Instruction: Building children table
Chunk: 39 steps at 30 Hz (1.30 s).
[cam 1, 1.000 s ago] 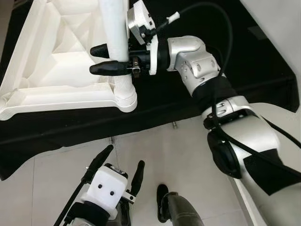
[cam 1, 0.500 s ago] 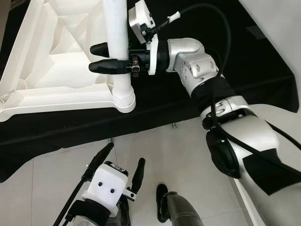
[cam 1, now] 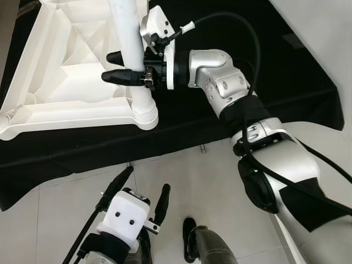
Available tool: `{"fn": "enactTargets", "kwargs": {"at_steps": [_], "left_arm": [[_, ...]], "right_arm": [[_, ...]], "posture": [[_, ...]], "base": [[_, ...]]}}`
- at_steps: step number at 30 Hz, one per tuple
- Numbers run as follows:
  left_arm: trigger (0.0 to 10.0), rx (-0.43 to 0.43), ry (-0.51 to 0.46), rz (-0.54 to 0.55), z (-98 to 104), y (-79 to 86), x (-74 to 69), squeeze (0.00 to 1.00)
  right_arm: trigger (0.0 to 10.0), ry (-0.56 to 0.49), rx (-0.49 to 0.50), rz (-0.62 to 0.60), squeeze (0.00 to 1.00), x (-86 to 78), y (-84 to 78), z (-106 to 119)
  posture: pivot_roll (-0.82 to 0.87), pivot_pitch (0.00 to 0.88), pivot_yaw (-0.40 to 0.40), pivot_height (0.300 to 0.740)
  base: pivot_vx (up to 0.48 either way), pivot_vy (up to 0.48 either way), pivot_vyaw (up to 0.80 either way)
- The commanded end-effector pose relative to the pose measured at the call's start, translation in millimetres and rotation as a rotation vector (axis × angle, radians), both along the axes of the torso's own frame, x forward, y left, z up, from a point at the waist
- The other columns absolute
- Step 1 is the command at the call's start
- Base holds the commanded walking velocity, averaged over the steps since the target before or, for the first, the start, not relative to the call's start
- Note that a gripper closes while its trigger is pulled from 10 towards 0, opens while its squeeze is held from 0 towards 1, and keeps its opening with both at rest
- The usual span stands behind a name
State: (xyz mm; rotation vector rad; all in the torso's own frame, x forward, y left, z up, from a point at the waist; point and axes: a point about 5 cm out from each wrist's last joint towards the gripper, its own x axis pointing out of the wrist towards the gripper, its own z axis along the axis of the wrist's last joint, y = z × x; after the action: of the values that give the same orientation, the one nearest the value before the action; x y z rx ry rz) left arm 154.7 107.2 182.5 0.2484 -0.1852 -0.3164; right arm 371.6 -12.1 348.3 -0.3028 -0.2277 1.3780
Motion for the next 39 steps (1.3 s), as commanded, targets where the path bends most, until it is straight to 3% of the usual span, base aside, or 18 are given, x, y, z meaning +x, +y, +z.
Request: {"fn": "enactTargets", "kwargs": {"at_steps": [1, 13, 14, 15, 16, 17, 18, 19, 20, 24, 30, 39], "left_arm": [[10.0, 0.015, 0.028, 0.016, -5.6, 1.8, -0.7, 0.00], [10.0, 0.017, 0.026, 0.014, -6.7, 2.3, 1.2, 0.00], [10.0, 0.020, 0.025, 0.017, -7.2, 2.6, 0.8, 0.00], [10.0, 0.020, 0.025, 0.017, -7.2, 2.6, 0.8, 0.00], [10.0, 0.024, 0.024, 0.021, -7.5, 3.1, 0.4, 0.00], [10.0, 0.024, 0.024, 0.021, -7.5, 3.1, 0.4, 0.00], [10.0, 0.025, 0.023, 0.025, -7.5, 3.9, 0.9, 0.00], [10.0, 0.025, 0.023, 0.025, -7.5, 3.9, 0.9, 0.00], [10.0, 0.028, 0.022, 0.028, -7.5, 4.4, 1.6, 0.00], [10.0, 0.033, 0.020, 0.028, -7.6, 4.6, 2.3, 0.00], [10.0, 0.040, 0.016, 0.030, -9.9, 6.1, 7.1, 0.00], [10.0, 0.041, 0.011, 0.037, -11.1, 7.6, 10.9, 0.00]], "right_arm": [[10.0, 0.132, -0.113, -0.142, 0.00, 14.4, -15.8, -45.6], [10.0, 0.126, -0.071, -0.246, 0.00, 17.5, -24.6, -49.8], [10.0, 0.118, 0.020, -0.459, 0.00, 18.8, -29.5, -62.5], [10.0, 0.118, 0.020, -0.459, 0.00, 18.8, -29.5, -62.5], [10.0, 0.126, 0.091, -0.626, 0.00, 12.6, -35.6, -77.4], [10.0, 0.126, 0.091, -0.626, 0.00, 12.6, -35.6, -77.4], [10.0, 0.167, 0.126, -0.726, 0.00, -5.9, -35.5, -100.7], [10.0, 0.167, 0.126, -0.726, 0.00, -5.9, -35.5, -100.7], [10.0, 0.201, 0.147, -0.788, 0.00, -21.7, -35.0, -115.2], [10.0, 0.232, 0.162, -0.806, 0.00, -29.3, -31.2, -119.5], [10.0, 0.195, 0.173, -0.752, 0.00, -14.2, -23.0, -100.3], [10.0, 0.164, 0.187, -0.760, 0.00, -12.6, -29.3, -83.8]], "posture": [[0.01, 0.405, -0.022, 0.740], [0.00, 0.396, -0.026, 0.740], [0.01, 0.391, -0.044, 0.740], [0.01, 0.391, -0.044, 0.740], [0.01, 0.390, -0.049, 0.740], [0.01, 0.390, -0.049, 0.740], [0.01, 0.391, -0.047, 0.740], [0.01, 0.391, -0.047, 0.740], [0.01, 0.390, -0.040, 0.740], [0.02, 0.385, -0.035, 0.740], [0.01, 0.352, -0.034, 0.740], [0.01, 0.329, -0.033, 0.740]], "base": [[0.000, 0.000, 0.00], [0.000, 0.000, 0.00], [0.000, 0.000, 0.00], [0.000, 0.000, 0.00], [0.000, 0.000, 0.00], [0.000, 0.000, 0.00], [0.000, 0.000, 0.00], [0.000, 0.000, 0.00], [0.000, 0.000, 0.00], [0.000, 0.000, 0.00], [0.000, 0.000, 0.00], [0.000, 0.000, 0.00]]}}
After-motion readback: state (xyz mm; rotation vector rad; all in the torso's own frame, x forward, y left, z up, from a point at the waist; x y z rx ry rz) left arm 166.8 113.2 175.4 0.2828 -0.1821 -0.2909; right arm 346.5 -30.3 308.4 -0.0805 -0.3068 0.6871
